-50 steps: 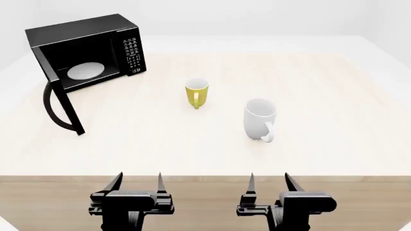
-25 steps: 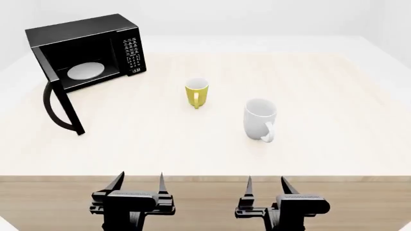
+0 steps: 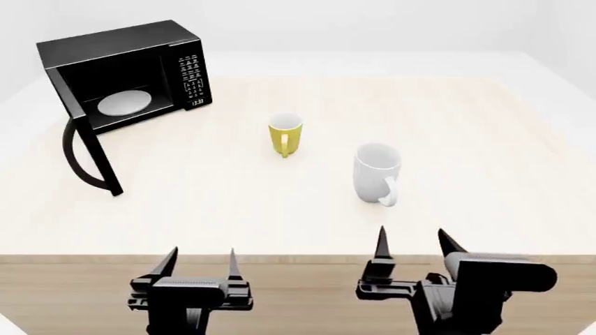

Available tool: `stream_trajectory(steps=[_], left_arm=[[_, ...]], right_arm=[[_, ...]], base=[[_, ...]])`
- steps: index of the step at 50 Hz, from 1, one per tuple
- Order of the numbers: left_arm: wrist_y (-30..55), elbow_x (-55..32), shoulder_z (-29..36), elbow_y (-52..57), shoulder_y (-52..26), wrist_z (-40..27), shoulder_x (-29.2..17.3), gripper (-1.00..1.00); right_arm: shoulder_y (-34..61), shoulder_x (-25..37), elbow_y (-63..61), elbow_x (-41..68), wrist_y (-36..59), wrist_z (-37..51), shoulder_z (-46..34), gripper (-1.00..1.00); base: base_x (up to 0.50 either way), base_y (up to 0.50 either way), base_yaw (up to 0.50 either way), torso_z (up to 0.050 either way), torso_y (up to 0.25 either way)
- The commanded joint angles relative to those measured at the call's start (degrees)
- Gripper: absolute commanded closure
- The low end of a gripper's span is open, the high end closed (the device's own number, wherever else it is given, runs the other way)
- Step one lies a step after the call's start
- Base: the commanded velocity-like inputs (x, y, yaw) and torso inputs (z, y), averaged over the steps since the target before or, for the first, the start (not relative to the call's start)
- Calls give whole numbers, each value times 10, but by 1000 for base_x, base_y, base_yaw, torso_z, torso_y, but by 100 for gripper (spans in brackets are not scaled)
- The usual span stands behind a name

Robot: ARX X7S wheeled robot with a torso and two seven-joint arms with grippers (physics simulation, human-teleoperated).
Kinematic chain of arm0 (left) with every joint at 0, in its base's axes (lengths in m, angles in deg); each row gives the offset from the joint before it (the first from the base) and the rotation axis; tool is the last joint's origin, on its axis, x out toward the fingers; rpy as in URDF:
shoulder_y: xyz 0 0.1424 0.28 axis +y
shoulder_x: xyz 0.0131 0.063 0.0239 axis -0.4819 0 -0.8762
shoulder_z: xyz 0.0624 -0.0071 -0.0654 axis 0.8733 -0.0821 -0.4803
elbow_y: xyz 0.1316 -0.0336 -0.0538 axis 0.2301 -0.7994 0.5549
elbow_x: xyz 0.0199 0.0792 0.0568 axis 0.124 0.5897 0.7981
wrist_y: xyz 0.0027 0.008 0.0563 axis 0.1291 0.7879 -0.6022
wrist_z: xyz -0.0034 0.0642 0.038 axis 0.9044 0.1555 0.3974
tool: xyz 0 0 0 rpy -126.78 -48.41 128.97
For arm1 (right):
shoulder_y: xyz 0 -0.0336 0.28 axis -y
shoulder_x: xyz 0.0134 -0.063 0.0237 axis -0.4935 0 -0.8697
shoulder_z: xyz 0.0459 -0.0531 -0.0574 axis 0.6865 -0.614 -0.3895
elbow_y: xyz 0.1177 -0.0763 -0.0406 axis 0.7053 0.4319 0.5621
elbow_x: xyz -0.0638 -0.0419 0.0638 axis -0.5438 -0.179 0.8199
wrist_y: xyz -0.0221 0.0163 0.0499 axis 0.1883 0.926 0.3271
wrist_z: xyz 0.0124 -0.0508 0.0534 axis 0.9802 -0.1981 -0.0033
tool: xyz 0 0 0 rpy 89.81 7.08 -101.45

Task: Close the microwave.

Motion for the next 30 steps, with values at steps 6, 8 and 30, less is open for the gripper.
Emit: stream_trajectory(steps=[6,8,30], left_arm=[[55,83,95,75,85,-105,51,-100],[55,83,95,75,85,-105,51,-100],[55,83,95,75,85,-105,51,-100]], right_arm=[[21,23,-177,83,175,54,22,-100],[26,49,-177,128,172,94,20,-100],[145,339,-176,501,-3,480,-122,-100]], base=[[0,0,0,0,0],[0,0,0,0,0],[0,0,0,0,0]])
